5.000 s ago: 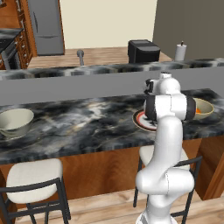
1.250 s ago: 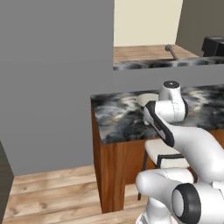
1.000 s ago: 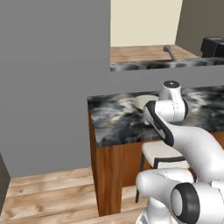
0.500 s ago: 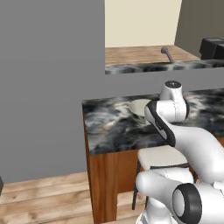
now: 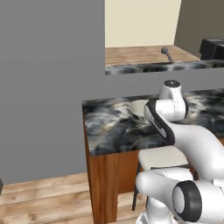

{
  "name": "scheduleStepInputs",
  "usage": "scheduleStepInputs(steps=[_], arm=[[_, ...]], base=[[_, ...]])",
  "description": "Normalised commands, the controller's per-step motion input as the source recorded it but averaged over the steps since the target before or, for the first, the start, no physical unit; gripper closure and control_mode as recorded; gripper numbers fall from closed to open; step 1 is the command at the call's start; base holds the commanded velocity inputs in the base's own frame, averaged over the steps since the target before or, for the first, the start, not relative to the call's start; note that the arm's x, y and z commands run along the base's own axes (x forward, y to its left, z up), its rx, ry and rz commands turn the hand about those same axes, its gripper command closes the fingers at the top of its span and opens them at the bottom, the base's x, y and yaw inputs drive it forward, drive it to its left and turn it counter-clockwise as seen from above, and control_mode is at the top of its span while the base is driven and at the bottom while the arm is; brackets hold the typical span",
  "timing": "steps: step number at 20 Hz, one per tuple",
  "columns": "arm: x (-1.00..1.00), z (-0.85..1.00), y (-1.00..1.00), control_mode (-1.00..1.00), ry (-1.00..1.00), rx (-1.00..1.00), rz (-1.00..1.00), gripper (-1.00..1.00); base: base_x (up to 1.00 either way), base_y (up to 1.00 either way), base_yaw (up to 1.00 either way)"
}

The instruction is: Take the fruits from the plate on the dining counter and place two fruits in each bowl.

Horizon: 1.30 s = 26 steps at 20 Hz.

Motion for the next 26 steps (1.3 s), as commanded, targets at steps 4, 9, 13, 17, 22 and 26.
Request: scheduleStepInputs(steps=[4, 9, 13, 17, 22, 26], arm=[[1.00, 0.01, 0.00, -1.00, 0.00, 0.03, 0.00, 1.00], [0.97, 0.10, -0.02, -1.00, 0.05, 0.07, 0.00, 1.00], [0.86, 0.03, -0.12, -1.00, 0.04, 0.03, 0.05, 1.00], [0.71, 0.00, 0.00, -1.00, 0.04, 0.00, 0.01, 1.00], [0.47, -0.03, -0.15, -1.00, 0.08, 0.00, 0.00, 1.00], [0.29, -0.15, -0.14, -1.00, 0.08, 0.00, 0.00, 1.00]], base=[[0.00, 0.00, 0.00], [0.00, 0.00, 0.00], [0.00, 0.00, 0.00], [0.00, 0.00, 0.00], [0.00, 0.00, 0.00], [0.00, 0.00, 0.00]])
